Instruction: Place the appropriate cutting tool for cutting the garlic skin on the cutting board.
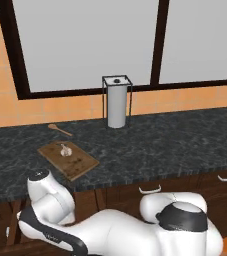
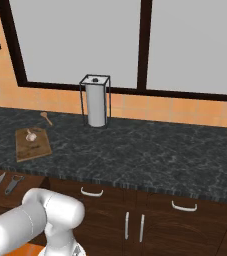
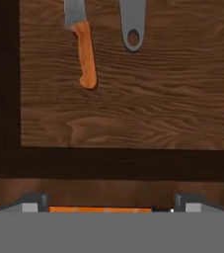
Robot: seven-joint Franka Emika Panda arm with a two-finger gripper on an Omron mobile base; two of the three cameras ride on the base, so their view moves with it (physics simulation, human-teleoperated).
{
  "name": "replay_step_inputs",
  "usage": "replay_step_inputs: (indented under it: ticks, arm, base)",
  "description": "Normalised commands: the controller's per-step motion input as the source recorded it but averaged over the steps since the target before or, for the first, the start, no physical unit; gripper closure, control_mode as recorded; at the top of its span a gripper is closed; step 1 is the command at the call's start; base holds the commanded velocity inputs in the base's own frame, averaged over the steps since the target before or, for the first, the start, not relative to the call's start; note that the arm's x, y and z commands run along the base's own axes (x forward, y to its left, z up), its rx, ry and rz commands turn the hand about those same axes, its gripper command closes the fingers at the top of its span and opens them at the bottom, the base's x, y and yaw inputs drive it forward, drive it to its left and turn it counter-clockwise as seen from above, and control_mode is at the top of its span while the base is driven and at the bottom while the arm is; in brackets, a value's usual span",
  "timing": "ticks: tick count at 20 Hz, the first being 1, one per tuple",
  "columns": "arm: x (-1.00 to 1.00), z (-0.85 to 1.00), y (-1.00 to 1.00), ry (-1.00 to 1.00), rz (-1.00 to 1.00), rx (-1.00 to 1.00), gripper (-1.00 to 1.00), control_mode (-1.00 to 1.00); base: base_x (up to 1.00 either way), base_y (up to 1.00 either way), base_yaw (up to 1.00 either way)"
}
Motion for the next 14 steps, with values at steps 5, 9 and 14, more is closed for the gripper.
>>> replay_step_inputs:
  ticks: [5,9,14]
  arm:
    - [-0.06,-0.63,0.17,0.00,0.00,0.00,-1.00,-1.00]
    - [-0.76,-0.23,0.16,0.00,0.00,0.00,-1.00,-1.00]
    - [-1.00,-0.12,0.02,0.06,0.00,0.00,-1.00,-1.00]
  base:
    - [0.00,0.00,0.00]
    - [0.00,0.00,0.00]
    - [0.00,0.00,0.00]
